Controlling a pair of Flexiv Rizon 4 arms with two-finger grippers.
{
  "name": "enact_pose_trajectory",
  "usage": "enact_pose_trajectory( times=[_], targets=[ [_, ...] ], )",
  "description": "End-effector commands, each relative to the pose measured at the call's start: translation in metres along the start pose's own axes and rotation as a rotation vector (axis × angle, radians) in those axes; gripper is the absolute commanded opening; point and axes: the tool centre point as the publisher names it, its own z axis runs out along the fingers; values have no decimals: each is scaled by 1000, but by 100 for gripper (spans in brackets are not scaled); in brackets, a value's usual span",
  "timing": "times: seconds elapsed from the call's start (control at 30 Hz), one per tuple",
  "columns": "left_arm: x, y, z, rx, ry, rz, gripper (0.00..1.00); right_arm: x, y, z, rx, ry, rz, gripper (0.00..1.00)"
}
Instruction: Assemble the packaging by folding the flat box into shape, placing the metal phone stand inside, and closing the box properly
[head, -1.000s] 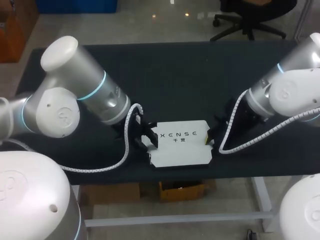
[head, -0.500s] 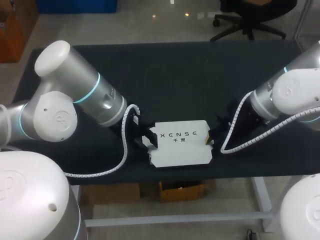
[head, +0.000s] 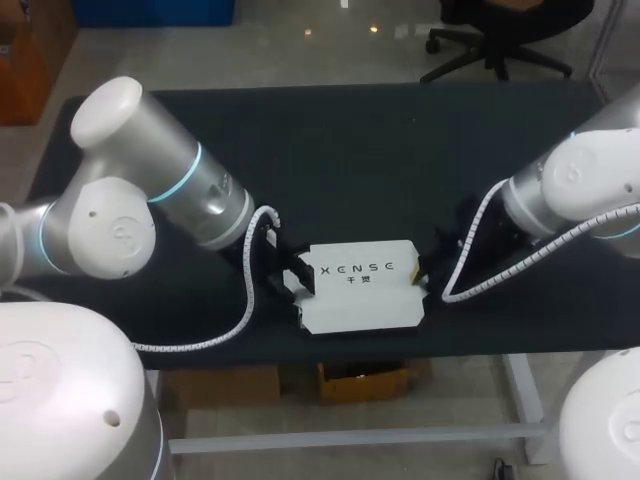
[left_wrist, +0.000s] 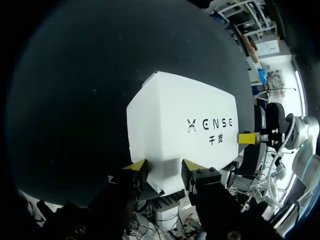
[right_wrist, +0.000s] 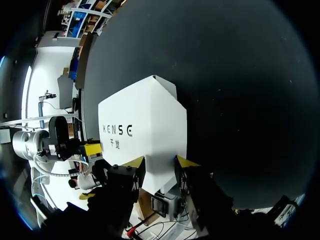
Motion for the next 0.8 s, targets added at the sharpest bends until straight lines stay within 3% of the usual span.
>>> enact_pose_trajectory(
  times=[0.03, 0.43, 0.8],
  targets=[
    [4, -3, 3, -2, -16, 0, 45, -1, 1, -4, -3, 6, -1, 36],
    [6, -4, 6, -2, -9, 0, 45, 1, 3, 4, 9, 12, -7, 36],
    [2, 0, 6, 9, 80, -31, 45, -3, 2, 5, 7, 34, 4, 36]
  ],
)
